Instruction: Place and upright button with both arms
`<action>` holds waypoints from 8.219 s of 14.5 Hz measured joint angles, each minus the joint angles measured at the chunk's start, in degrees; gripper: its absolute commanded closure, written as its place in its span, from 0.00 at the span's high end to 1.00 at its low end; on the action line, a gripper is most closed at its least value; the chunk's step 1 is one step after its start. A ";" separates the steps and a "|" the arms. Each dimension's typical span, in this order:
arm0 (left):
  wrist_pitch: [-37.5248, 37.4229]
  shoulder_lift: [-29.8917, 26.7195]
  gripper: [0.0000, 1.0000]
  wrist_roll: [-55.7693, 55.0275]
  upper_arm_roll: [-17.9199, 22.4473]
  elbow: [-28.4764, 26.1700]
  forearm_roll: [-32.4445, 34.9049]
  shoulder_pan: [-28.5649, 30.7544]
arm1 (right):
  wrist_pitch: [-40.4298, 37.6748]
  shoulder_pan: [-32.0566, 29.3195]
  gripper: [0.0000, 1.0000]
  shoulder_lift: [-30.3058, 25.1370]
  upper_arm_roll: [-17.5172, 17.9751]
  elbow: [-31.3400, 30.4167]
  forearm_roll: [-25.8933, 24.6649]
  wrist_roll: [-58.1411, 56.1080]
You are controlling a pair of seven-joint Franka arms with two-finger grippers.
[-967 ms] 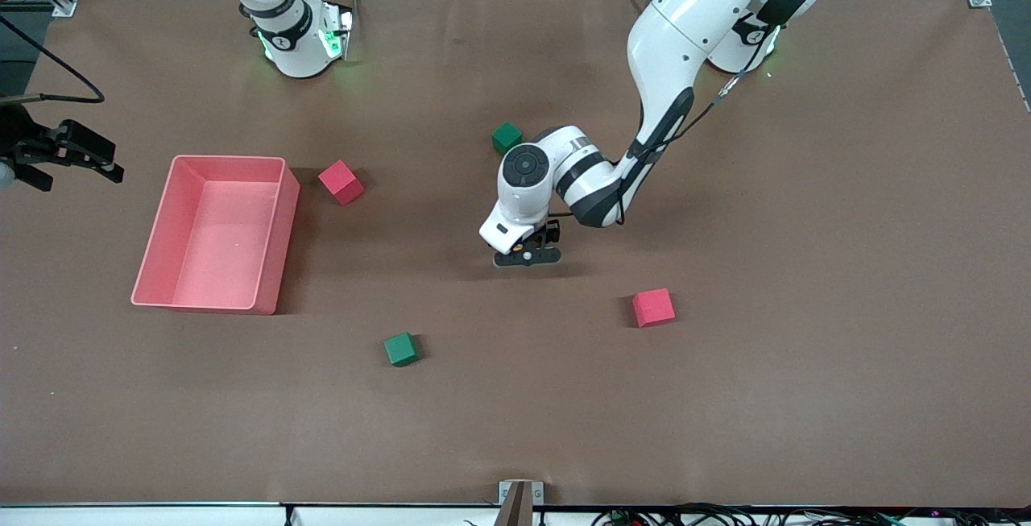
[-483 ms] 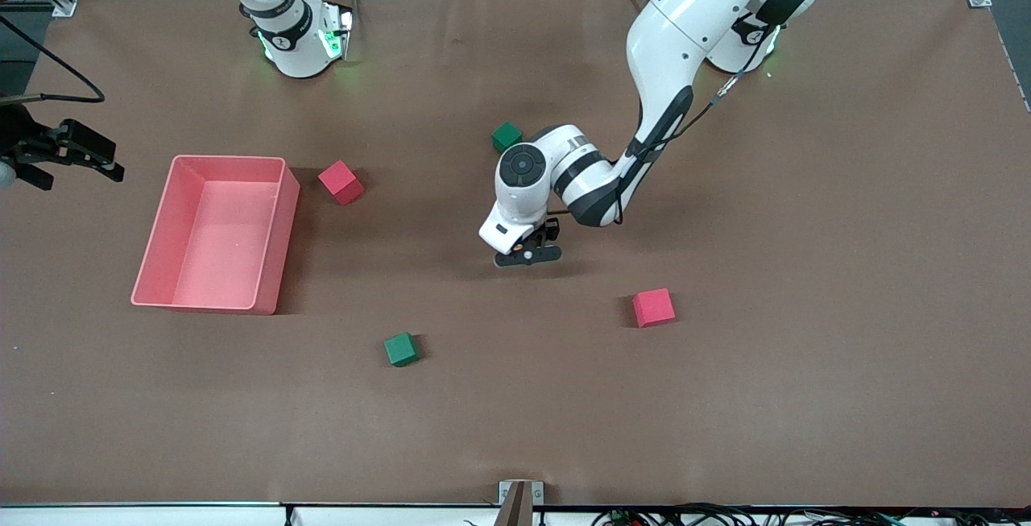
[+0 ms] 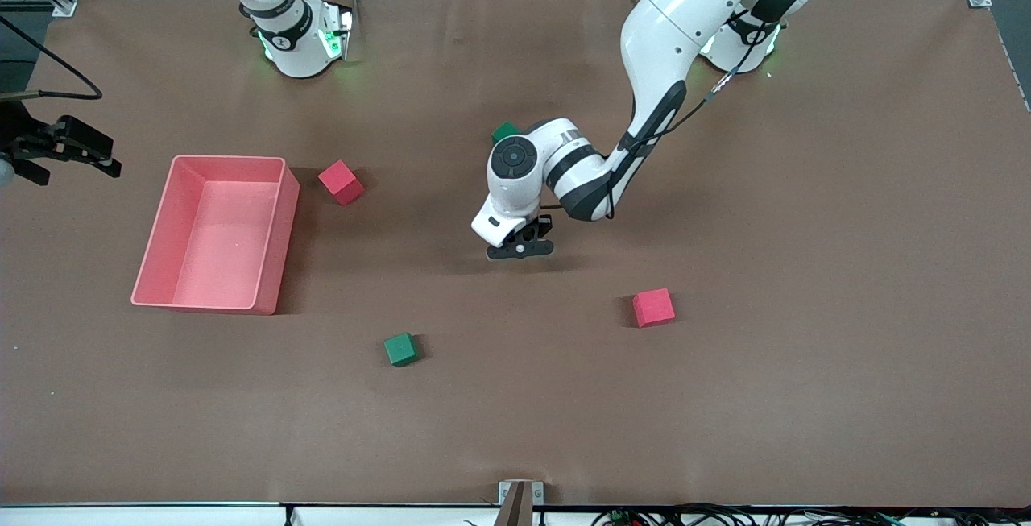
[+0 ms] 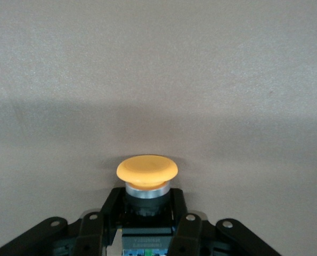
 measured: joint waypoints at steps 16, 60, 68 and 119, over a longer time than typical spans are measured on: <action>-23.18 -20.33 0.00 -4.25 0.86 -6.94 0.01 11.12 | -0.37 0.14 1.00 -1.38 0.32 -0.08 -0.02 0.00; -34.54 -10.09 0.01 -79.14 -0.40 -26.34 73.06 41.52 | -0.44 -0.58 1.00 -0.89 -0.41 2.19 -0.08 0.00; -43.91 -1.31 0.02 -91.47 1.36 -26.25 81.00 41.04 | -0.48 -0.63 1.00 -0.87 -0.38 2.29 -0.08 0.00; -45.28 -32.19 1.00 11.60 -9.76 -4.57 5.20 46.16 | -2.55 -0.74 1.00 -0.84 -0.27 3.75 -0.07 -0.01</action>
